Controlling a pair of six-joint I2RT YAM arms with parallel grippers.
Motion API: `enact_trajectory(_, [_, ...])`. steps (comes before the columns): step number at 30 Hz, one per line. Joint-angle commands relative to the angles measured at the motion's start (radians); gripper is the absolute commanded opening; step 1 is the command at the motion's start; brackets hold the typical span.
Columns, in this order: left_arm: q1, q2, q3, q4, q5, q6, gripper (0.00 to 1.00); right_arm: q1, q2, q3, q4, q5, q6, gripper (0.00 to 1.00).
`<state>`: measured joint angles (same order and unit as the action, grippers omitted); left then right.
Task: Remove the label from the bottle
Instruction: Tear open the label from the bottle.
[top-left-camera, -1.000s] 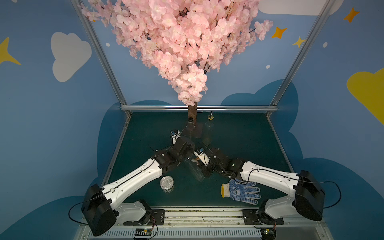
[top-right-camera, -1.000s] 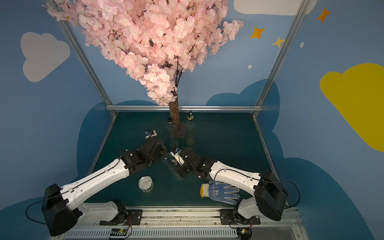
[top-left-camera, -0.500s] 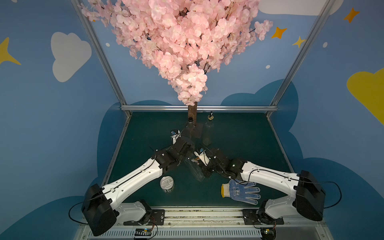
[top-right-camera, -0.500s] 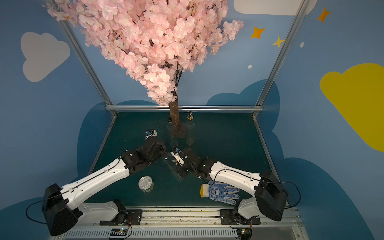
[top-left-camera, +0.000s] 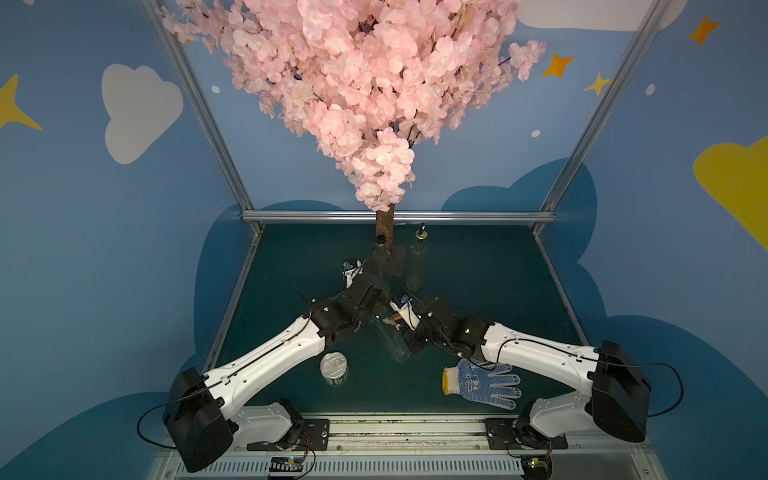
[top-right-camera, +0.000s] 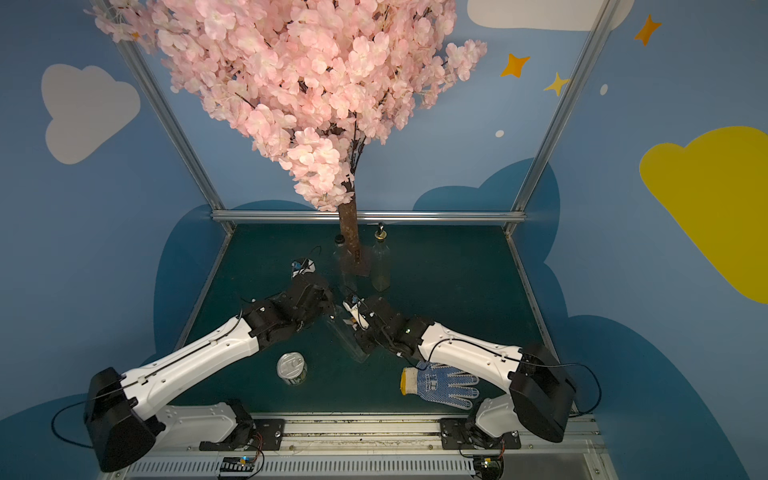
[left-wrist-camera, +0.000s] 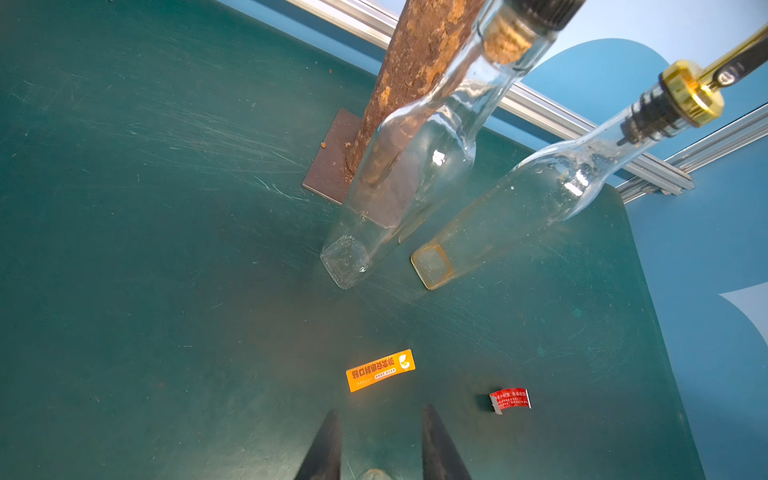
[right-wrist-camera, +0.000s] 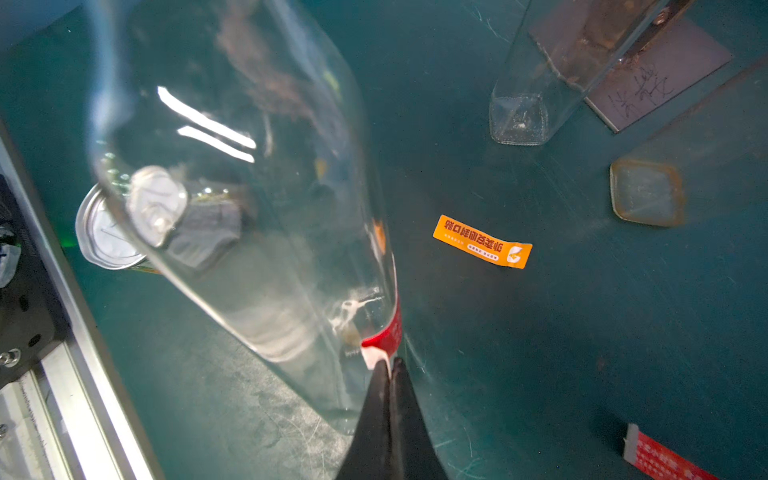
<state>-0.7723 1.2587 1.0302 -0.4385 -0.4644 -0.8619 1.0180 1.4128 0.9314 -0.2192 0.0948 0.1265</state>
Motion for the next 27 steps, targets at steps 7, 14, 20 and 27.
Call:
enact_trajectory(7, [-0.005, 0.005, 0.004, -0.031, 0.041, 0.053, 0.03, -0.013, -0.028, 0.015, -0.006, 0.083, 0.004, 0.0])
enact_trajectory(14, [-0.005, 0.002, 0.002, -0.029, 0.042, 0.075, 0.02, -0.016, -0.027, 0.017, -0.01, 0.089, 0.004, 0.0])
enact_trajectory(20, [-0.005, 0.003, 0.004, -0.027, 0.05, 0.089, 0.02, -0.016, -0.028, 0.022, -0.014, 0.085, 0.001, 0.0])
enact_trajectory(27, [-0.005, -0.004, -0.001, -0.017, 0.049, 0.116, 0.02, -0.022, -0.032, 0.02, -0.02, 0.091, 0.0, 0.0])
